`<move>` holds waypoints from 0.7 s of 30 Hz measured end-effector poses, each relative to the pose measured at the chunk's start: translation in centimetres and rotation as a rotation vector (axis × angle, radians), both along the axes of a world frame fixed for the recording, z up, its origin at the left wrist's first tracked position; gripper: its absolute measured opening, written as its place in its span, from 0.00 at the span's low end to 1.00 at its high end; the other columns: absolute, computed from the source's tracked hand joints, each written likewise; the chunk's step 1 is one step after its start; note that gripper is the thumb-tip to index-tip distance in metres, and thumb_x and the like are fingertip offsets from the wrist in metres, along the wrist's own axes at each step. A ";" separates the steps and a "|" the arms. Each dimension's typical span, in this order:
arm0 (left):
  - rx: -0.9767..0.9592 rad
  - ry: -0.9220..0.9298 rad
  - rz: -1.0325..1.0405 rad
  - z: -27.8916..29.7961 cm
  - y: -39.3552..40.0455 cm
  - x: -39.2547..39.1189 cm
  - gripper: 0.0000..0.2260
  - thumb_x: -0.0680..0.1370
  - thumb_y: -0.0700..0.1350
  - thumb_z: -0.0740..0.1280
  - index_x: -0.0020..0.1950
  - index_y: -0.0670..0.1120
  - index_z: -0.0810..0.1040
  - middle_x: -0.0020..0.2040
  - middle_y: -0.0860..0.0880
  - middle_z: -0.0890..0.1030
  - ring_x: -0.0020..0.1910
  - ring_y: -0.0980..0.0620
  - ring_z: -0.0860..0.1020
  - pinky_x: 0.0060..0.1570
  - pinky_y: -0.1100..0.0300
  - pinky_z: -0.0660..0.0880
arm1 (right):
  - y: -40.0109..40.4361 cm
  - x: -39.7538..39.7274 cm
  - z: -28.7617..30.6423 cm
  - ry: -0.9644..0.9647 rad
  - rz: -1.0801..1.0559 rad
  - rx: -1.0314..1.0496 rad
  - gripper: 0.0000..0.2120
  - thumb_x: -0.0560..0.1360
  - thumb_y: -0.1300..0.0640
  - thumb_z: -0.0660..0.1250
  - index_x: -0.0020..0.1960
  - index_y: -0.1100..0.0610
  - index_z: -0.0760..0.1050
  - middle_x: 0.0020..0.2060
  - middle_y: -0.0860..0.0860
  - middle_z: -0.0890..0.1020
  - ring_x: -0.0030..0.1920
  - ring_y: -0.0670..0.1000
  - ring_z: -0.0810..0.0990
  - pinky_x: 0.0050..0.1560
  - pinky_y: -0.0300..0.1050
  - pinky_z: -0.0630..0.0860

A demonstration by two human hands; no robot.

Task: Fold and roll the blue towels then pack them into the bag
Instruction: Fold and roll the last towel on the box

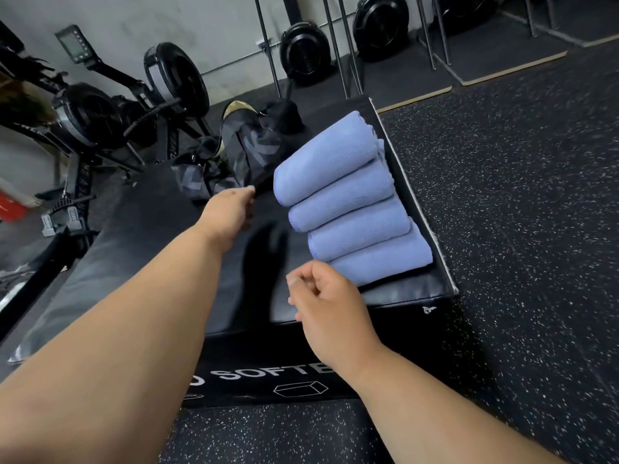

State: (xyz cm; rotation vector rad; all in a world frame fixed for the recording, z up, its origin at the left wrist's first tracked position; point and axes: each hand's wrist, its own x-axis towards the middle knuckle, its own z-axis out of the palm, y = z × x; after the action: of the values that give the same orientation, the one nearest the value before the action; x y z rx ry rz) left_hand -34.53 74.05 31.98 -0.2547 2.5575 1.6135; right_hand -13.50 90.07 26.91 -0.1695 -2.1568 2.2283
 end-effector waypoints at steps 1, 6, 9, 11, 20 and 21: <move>-0.099 0.027 0.013 -0.8 -1.3 -0.5 0.14 0.77 0.53 0.71 0.55 0.44 0.83 0.42 0.51 0.82 0.40 0.49 0.75 0.44 0.55 0.76 | -0.3 -0.2 -0.2 -0.006 0.007 0.003 0.06 0.78 0.46 0.66 0.46 0.46 0.78 0.40 0.50 0.84 0.40 0.54 0.82 0.50 0.60 0.81; -0.363 0.035 0.080 -3.3 -6.3 -1.8 0.20 0.79 0.48 0.73 0.71 0.46 0.80 0.65 0.51 0.82 0.64 0.51 0.79 0.70 0.57 0.73 | -2.2 -1.7 -0.8 -0.020 0.001 0.016 0.05 0.79 0.49 0.66 0.46 0.47 0.78 0.37 0.49 0.83 0.40 0.54 0.82 0.47 0.61 0.82; -0.472 0.009 0.090 -4.2 -8.7 -3.8 0.28 0.71 0.58 0.73 0.72 0.54 0.79 0.70 0.51 0.80 0.65 0.47 0.80 0.70 0.52 0.75 | -3.3 -2.6 -1.1 -0.032 0.005 0.044 0.03 0.78 0.49 0.67 0.46 0.45 0.78 0.37 0.46 0.83 0.39 0.52 0.82 0.48 0.59 0.81; -0.556 -0.010 0.086 -5.2 -10.6 -6.1 0.32 0.66 0.64 0.70 0.71 0.60 0.79 0.75 0.50 0.75 0.69 0.45 0.77 0.72 0.49 0.74 | -3.8 -2.9 -1.3 -0.029 0.016 0.077 0.03 0.79 0.49 0.67 0.47 0.45 0.78 0.37 0.45 0.83 0.38 0.51 0.83 0.48 0.58 0.81; -0.499 -0.053 0.128 -5.0 -9.7 -8.1 0.31 0.74 0.61 0.68 0.78 0.63 0.70 0.77 0.49 0.74 0.77 0.41 0.68 0.76 0.54 0.66 | -5.0 -4.6 -1.1 -0.021 0.000 0.209 0.04 0.79 0.51 0.66 0.46 0.47 0.78 0.34 0.43 0.81 0.32 0.46 0.77 0.37 0.48 0.76; -0.466 -0.049 0.123 -5.3 -9.5 -8.4 0.32 0.75 0.59 0.67 0.80 0.61 0.69 0.77 0.48 0.73 0.78 0.41 0.67 0.76 0.53 0.65 | -5.2 -4.7 -1.1 -0.021 -0.003 0.227 0.04 0.79 0.50 0.66 0.46 0.47 0.78 0.34 0.42 0.81 0.32 0.45 0.77 0.36 0.47 0.75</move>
State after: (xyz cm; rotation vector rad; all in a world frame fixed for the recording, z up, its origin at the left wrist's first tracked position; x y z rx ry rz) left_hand -42.94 64.51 26.68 -0.4895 2.8933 1.0001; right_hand -18.25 84.88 25.78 -0.1889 -2.3959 1.9684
